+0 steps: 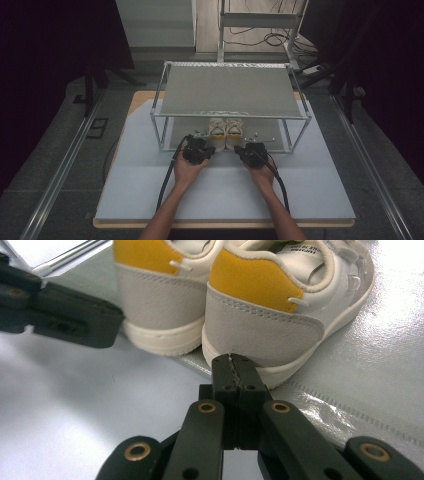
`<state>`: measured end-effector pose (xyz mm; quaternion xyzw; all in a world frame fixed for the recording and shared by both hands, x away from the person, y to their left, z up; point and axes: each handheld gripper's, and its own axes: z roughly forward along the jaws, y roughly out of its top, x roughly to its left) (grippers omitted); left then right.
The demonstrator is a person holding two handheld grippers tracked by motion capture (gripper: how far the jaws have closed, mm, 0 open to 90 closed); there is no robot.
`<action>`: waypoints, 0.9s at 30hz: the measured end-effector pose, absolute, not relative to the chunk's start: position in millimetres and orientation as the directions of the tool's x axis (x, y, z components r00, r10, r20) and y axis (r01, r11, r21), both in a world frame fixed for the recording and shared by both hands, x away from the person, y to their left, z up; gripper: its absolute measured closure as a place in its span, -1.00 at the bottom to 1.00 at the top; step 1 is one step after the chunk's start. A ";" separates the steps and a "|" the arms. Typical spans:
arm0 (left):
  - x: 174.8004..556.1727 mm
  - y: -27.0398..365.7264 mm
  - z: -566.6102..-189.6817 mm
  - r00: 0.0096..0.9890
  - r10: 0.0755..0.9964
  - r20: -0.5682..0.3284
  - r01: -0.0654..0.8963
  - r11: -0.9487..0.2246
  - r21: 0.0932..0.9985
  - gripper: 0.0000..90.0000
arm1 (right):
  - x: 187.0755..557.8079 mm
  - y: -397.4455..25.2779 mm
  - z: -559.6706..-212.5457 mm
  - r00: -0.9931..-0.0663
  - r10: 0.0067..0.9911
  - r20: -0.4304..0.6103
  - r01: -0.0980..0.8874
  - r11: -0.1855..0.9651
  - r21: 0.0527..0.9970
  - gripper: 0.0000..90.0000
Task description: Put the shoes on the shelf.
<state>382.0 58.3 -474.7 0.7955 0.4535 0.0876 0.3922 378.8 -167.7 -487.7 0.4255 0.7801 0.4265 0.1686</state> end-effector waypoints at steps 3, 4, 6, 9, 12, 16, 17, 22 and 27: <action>390.9 58.4 -475.1 0.576 0.793 -0.198 0.646 -0.293 0.705 0.94 | 379.1 -167.9 -487.4 -0.582 0.807 0.100 0.521 0.276 0.808 0.99; 393.3 58.0 -475.1 0.573 0.794 -0.201 0.649 -0.291 0.703 0.93 | 379.2 -168.0 -487.4 -0.583 0.806 0.102 0.523 0.275 0.807 0.99; 397.4 56.9 -475.7 0.571 0.796 -0.202 0.652 -0.289 0.701 0.93 | 379.4 -167.8 -487.5 -0.581 0.807 0.107 0.525 0.271 0.807 0.99; 402.9 55.6 -478.8 0.562 0.800 -0.208 0.667 -0.290 0.686 0.93 | 379.8 -167.9 -487.6 -0.582 0.806 0.108 0.525 0.271 0.807 0.99; 401.3 53.0 -479.5 0.516 0.819 -0.253 0.703 -0.236 0.672 0.93 | 380.5 -167.8 -487.3 -0.583 0.806 0.102 0.523 0.276 0.807 0.99; 401.8 53.0 -479.5 0.531 0.813 -0.238 0.692 -0.254 0.676 0.93 | 385.2 -167.2 -488.0 -0.570 0.816 0.092 0.525 0.275 0.805 0.99; 401.9 53.0 -479.5 0.531 0.814 -0.238 0.692 -0.254 0.676 0.93 | 388.7 -167.6 -489.5 -0.557 0.826 0.091 0.530 0.269 0.804 0.99; 402.4 53.0 -479.6 0.534 0.812 -0.236 0.690 -0.257 0.676 0.93 | 395.9 -169.3 -494.5 -0.538 0.838 0.094 0.536 0.254 0.805 0.99; 408.2 51.9 -479.1 0.565 0.801 -0.198 0.665 -0.300 0.684 0.93 | 396.1 -168.3 -495.1 -0.541 0.836 0.087 0.536 0.264 0.802 0.98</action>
